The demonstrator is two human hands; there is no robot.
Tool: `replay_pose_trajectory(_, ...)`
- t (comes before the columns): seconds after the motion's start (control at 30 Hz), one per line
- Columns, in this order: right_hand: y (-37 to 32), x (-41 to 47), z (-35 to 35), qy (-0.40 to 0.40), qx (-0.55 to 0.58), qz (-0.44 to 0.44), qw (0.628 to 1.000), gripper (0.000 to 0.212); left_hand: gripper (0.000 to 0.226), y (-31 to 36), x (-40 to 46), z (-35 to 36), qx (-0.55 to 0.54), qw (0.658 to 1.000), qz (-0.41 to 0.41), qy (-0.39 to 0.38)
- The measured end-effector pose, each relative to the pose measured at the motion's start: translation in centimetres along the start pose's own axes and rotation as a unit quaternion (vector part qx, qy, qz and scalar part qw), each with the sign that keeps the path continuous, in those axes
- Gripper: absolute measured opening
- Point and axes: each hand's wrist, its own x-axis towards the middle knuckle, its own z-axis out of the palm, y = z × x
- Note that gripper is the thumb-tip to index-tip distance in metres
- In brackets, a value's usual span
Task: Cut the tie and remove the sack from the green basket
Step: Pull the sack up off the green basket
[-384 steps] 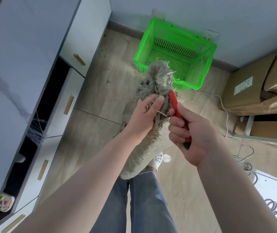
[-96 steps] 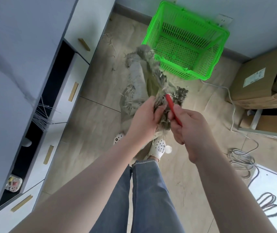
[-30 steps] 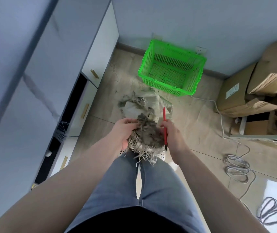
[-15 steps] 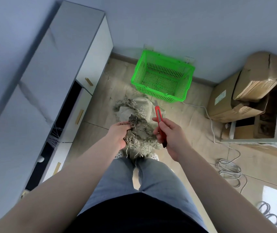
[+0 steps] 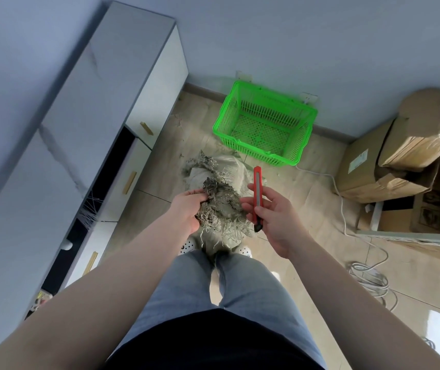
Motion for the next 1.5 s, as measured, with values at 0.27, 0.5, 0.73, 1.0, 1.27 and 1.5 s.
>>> replay_pose_trajectory(0.27,-0.4,0.2,-1.3,0.006,-0.201,-0.118,0.973,0.079,0.010,2.2,-4.1,2.5,0.020,0.994,-0.005,-0.109)
replay_pose_trajectory(0.5,-6.1,0.6,1.0,0.112,0.020,-0.081,0.990,0.019,0.027,8.0,-13.1,5.7,0.032,0.927,0.101,-0.359)
replay_pose_trajectory(0.73,-17.4,2.3,0.5,0.116,0.307,0.041,0.944,0.032,0.090,11.0,-8.1,2.2,0.209,0.892,0.361,-0.173)
replay_pose_trajectory(1.0,-23.6,7.3,4.6,0.055,0.244,0.045,0.967,0.013,0.057,10.7,-2.8,11.7,0.200,0.871,0.407,-0.186)
replay_pose_trajectory(1.27,-22.5,16.4,-4.9,0.089,-0.038,-0.043,0.994,0.077,0.024,17.2,0.3,12.5,0.027,0.960,0.156,-0.233)
replay_pose_trajectory(1.5,-8.8,14.8,-6.5,-0.005,-0.149,-0.014,0.989,0.092,0.030,21.7,2.3,14.2,-0.054,0.964,-0.026,-0.259)
